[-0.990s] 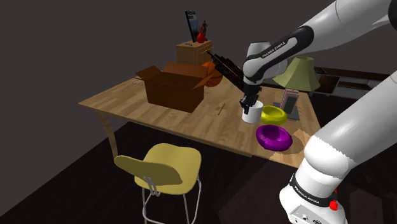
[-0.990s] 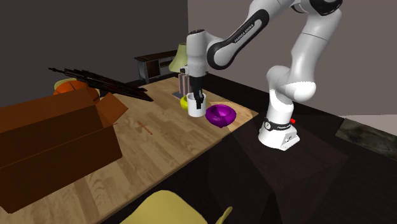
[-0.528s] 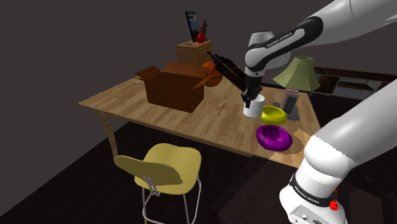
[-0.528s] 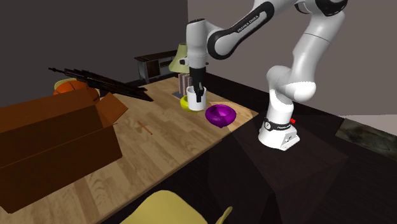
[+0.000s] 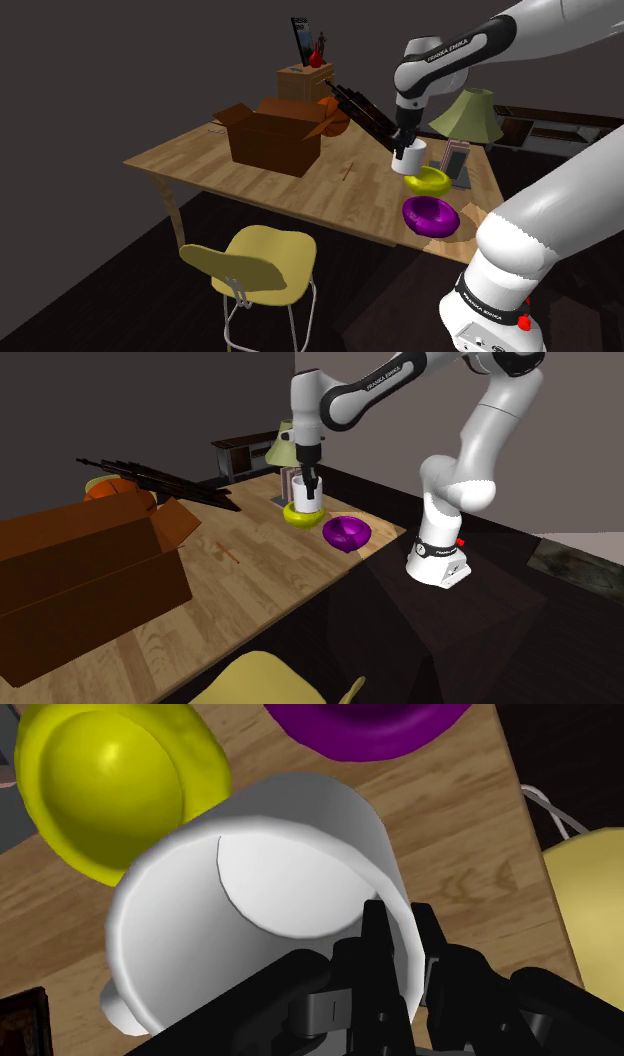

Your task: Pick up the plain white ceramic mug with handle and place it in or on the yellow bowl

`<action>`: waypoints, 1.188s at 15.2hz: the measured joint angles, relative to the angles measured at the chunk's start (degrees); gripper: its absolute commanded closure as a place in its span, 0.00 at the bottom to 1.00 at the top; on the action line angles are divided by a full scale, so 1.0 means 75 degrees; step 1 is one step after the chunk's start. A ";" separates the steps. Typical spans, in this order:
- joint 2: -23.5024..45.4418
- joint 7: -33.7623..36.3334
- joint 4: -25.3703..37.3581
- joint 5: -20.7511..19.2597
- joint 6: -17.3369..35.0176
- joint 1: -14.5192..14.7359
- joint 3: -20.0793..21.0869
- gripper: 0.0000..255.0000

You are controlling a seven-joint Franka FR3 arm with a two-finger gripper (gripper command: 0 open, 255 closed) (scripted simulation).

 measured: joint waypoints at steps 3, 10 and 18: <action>0.0257 -0.0557 0.0336 -0.0080 -0.0042 -0.0191 -0.0396 1.00; 0.1025 -0.1992 0.1441 -0.0049 -0.0298 -0.0577 -0.1339 1.00; 0.1848 -0.2802 0.1782 0.0246 0.0164 -0.0713 -0.1838 1.00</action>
